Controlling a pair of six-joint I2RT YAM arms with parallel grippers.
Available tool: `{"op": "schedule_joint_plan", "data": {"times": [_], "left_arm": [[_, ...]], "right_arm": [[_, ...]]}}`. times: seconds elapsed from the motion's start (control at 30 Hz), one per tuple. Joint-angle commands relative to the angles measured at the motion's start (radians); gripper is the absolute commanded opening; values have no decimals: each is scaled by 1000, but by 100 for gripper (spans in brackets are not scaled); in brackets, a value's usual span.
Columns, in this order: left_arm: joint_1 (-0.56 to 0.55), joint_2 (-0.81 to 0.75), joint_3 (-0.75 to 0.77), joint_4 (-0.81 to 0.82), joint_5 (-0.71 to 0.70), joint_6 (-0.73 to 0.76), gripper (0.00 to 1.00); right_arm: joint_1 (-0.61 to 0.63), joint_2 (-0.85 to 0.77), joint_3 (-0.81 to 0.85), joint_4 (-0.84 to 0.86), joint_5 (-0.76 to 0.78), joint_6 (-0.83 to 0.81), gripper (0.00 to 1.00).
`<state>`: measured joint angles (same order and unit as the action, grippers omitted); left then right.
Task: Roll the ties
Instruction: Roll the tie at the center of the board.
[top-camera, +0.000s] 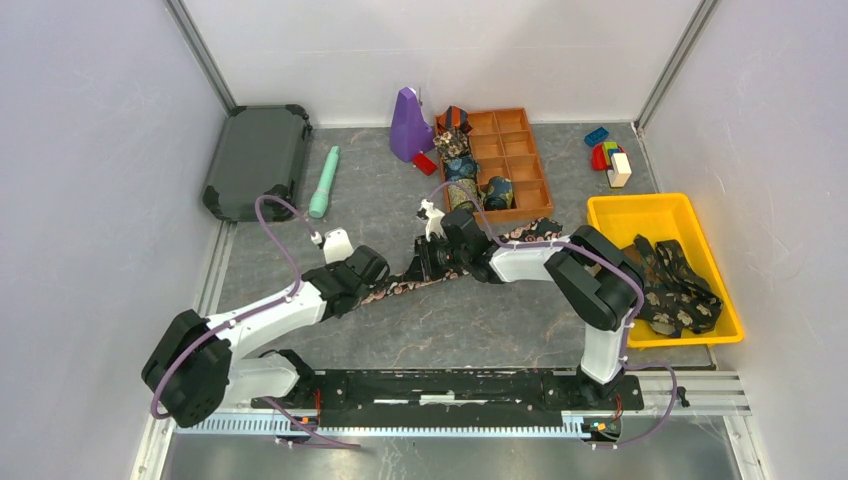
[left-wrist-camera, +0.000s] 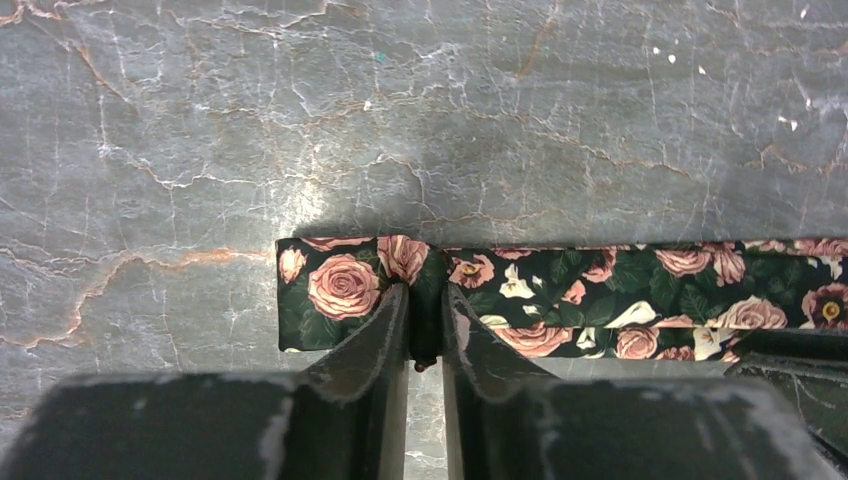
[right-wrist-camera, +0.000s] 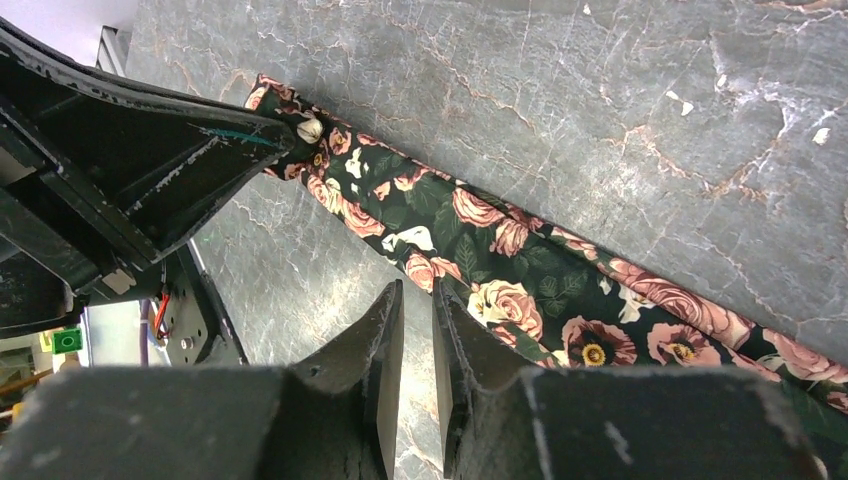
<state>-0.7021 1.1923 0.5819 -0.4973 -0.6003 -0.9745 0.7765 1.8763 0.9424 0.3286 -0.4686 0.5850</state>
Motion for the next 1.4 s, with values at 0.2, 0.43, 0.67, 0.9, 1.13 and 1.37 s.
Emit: {"op": "schedule_joint_plan", "data": {"times": [0.2,0.43,0.67,0.9,1.13,1.37], "left_arm": [[-43,-30,-11,1,-78,54,54],[-45,-81,0,-32,-98,76,62],[-45,-138,7,-78,-106,85,80],[-43,-281,7,-212,-174,32,96],[-37,-381,-16,-313,-196,-91,92],[-37,-429,-22,-357,-177,-136,90]], "right_arm": [[1,-42,23,36,-10,-13,23],[12,-24,83,13,-16,-9,24],[56,20,174,-13,-12,0,31],[109,93,281,-84,21,18,44],[159,165,380,-143,62,48,48],[191,205,414,-151,98,77,48]]}}
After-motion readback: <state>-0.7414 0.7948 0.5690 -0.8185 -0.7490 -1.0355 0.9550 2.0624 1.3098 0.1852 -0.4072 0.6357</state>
